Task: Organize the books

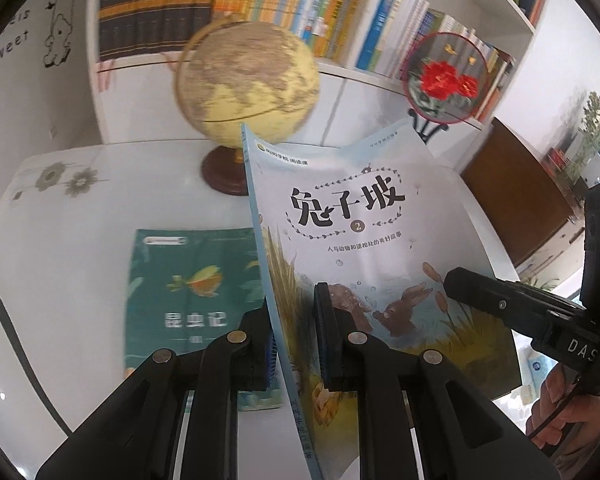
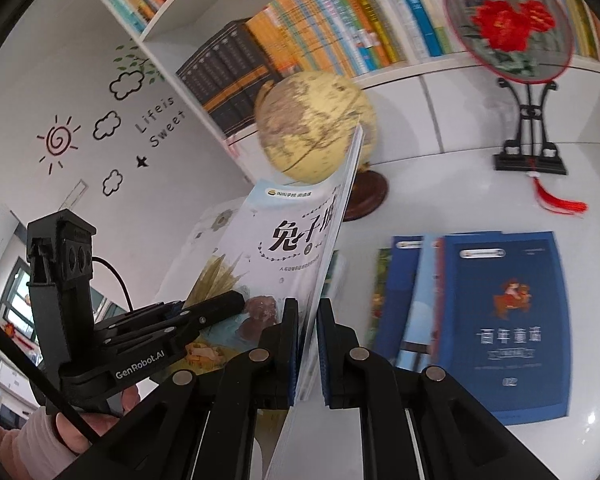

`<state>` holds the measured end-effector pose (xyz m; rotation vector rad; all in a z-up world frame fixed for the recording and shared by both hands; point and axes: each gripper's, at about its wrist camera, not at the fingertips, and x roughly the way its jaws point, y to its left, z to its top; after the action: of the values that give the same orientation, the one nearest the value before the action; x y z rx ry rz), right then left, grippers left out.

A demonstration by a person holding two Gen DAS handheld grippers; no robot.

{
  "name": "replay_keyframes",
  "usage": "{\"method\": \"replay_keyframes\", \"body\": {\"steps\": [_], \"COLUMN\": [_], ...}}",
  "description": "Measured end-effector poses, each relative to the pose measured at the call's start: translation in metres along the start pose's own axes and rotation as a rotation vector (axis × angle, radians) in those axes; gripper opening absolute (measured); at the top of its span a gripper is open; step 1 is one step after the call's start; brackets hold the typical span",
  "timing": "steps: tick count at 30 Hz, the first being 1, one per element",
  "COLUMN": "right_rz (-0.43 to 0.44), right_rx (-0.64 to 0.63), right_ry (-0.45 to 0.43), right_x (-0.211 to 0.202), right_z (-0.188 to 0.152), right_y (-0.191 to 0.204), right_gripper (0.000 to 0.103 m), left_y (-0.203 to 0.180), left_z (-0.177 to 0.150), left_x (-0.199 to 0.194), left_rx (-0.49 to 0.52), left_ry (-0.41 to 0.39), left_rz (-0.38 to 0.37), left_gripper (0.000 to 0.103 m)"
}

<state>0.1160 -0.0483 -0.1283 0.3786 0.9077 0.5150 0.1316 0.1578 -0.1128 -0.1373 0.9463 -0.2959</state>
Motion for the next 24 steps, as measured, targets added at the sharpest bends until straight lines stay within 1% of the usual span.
{"method": "replay_keyframes", "body": {"steps": [6,10,15,19,24], "right_rz": [0.015,0.033,0.046,0.036,0.016], "right_rx": [-0.028,-0.04,-0.023,-0.023,-0.012], "right_ry": [0.032,0.054,0.099,0.127,0.146], "right_x": [0.032,0.056,0.088,0.11,0.129], "right_z": [0.0,-0.004,-0.011,-0.016,-0.02], "right_y": [0.029,0.046,0.054,0.061,0.059], "right_gripper": [0.009,0.009,0.009,0.009,0.009], "left_y": [0.04,0.068,0.098,0.114,0.124], "left_z": [-0.007,-0.013,-0.023,-0.026,-0.03], "left_x": [-0.005,0.001,0.011,0.022,0.036], "left_rx": [-0.046,-0.085,-0.13,-0.15,-0.155], "left_ry": [0.002,0.02,0.047,0.076,0.099], "left_rz": [0.021,0.034,0.045,0.049,0.043], "left_gripper": [0.012,0.012,0.012,0.013,0.013]}}
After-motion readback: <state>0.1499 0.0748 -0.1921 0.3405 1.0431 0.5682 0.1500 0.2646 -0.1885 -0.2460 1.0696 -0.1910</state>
